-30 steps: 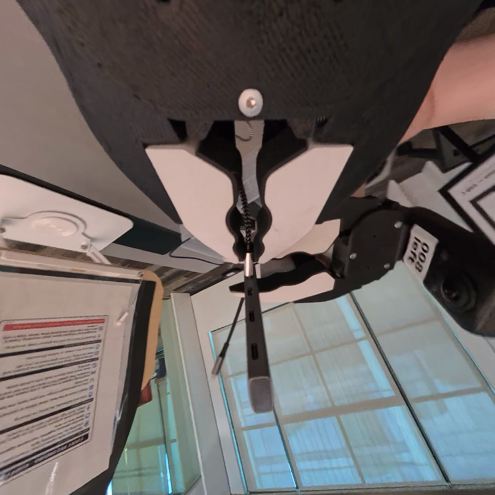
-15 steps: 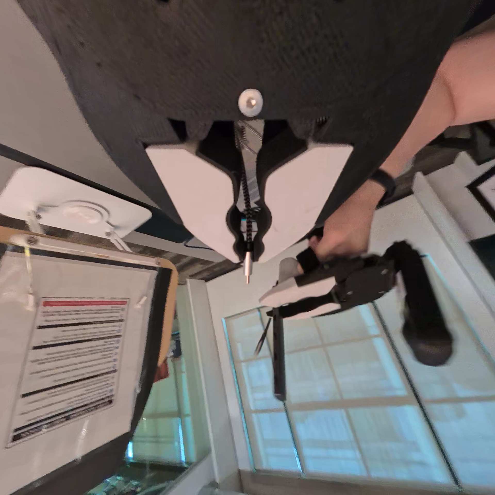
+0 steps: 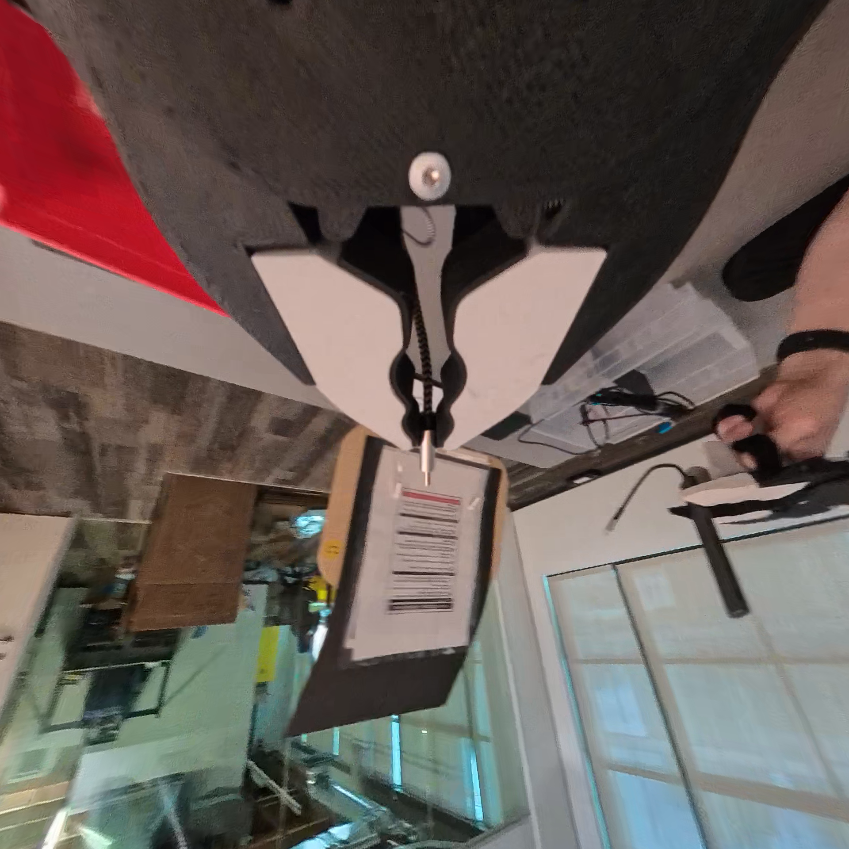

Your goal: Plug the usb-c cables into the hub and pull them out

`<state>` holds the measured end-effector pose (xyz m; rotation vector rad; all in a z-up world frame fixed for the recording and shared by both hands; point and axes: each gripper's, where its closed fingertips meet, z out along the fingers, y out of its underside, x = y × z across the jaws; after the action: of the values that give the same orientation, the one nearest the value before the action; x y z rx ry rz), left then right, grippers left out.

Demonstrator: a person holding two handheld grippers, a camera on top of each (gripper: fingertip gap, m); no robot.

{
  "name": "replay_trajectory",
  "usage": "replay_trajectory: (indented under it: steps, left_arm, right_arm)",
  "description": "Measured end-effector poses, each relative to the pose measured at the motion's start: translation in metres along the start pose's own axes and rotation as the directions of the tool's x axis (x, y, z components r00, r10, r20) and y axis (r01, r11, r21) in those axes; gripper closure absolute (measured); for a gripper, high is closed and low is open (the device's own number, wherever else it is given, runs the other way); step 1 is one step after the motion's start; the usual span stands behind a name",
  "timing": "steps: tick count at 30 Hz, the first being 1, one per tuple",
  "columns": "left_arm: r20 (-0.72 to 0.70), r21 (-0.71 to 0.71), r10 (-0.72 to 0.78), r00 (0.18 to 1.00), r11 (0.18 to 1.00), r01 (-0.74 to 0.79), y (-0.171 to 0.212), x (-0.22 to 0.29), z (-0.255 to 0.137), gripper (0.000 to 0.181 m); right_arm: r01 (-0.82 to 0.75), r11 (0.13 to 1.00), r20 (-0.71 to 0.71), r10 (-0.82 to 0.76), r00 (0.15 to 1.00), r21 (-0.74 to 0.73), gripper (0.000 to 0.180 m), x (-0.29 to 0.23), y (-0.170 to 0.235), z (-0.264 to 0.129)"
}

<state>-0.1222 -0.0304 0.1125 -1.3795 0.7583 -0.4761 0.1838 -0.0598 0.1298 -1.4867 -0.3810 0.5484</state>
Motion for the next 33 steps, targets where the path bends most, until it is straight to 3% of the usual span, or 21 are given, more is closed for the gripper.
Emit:
replay_trajectory:
  steps: [5, 8, 11, 14, 16, 18, 19, 23, 28, 31, 33]
  left_arm:
    - [-0.034, -0.03, 0.021, 0.999, 0.999, -0.022, 0.007, 0.016, 0.011, 0.157]
    - [-0.05, -0.049, 0.019, 0.999, 0.999, -0.021, 0.011, 0.021, 0.015, 0.157]
    - [-0.06, -0.059, 0.01, 0.998, 0.998, -0.014, 0.014, 0.022, 0.017, 0.157]
    - [-0.065, -0.07, 0.013, 0.998, 0.997, -0.018, 0.017, 0.024, 0.019, 0.157]
    - [-0.072, -0.08, 0.015, 0.997, 0.997, -0.021, 0.02, 0.027, 0.022, 0.157]
    - [-0.086, -0.094, 0.016, 0.996, 0.995, -0.024, 0.023, 0.031, 0.024, 0.157]
    - [-0.093, -0.102, 0.017, 0.996, 0.994, -0.027, 0.025, 0.033, 0.025, 0.157]
    - [-0.106, -0.122, 0.031, 0.994, 0.992, -0.043, 0.029, 0.038, 0.028, 0.157]
    - [-0.131, -0.121, 0.017, 0.991, 0.992, -0.033, 0.029, 0.043, 0.03, 0.157]
    - [-0.15, -0.124, 0.001, 0.989, 0.992, -0.019, 0.03, 0.046, 0.031, 0.157]
    - [-0.156, -0.126, 0.001, 0.988, 0.992, -0.021, 0.031, 0.048, 0.031, 0.157]
  right_arm:
    - [-0.155, 0.952, -0.191, 0.106, 0.976, -0.264, 0.173, 0.071, 0.064, -0.019]
    - [-0.314, 0.906, -0.157, 0.279, 0.947, -0.286, 0.173, 0.092, 0.096, -0.008]
    - [-0.465, 0.797, -0.172, 0.433, 0.885, -0.385, 0.173, 0.109, 0.142, -0.007]
    - [-0.474, 0.638, -0.318, 0.351, 0.881, -0.607, 0.173, 0.131, 0.209, -0.035]
    - [-0.431, 0.508, -0.305, 0.314, 0.899, -0.746, 0.173, 0.125, 0.243, -0.052]
    - [-0.406, 0.454, -0.27, 0.335, 0.903, -0.793, 0.172, 0.115, 0.254, -0.053]
    - [-0.398, 0.44, -0.293, 0.289, 0.911, -0.805, 0.163, 0.12, 0.259, -0.055]
    - [-0.315, 0.464, -0.29, 0.127, 0.949, -0.828, 0.127, 0.131, 0.252, -0.051]
    - [-0.182, 0.602, -0.296, -0.095, 0.951, -0.777, 0.128, 0.131, 0.195, -0.031]
    - [0.001, 0.746, -0.348, -0.312, 0.884, -0.666, 0.126, 0.12, 0.127, -0.007]
    - [0.146, 0.836, -0.355, -0.374, 0.857, -0.529, 0.126, 0.09, 0.081, 0.012]
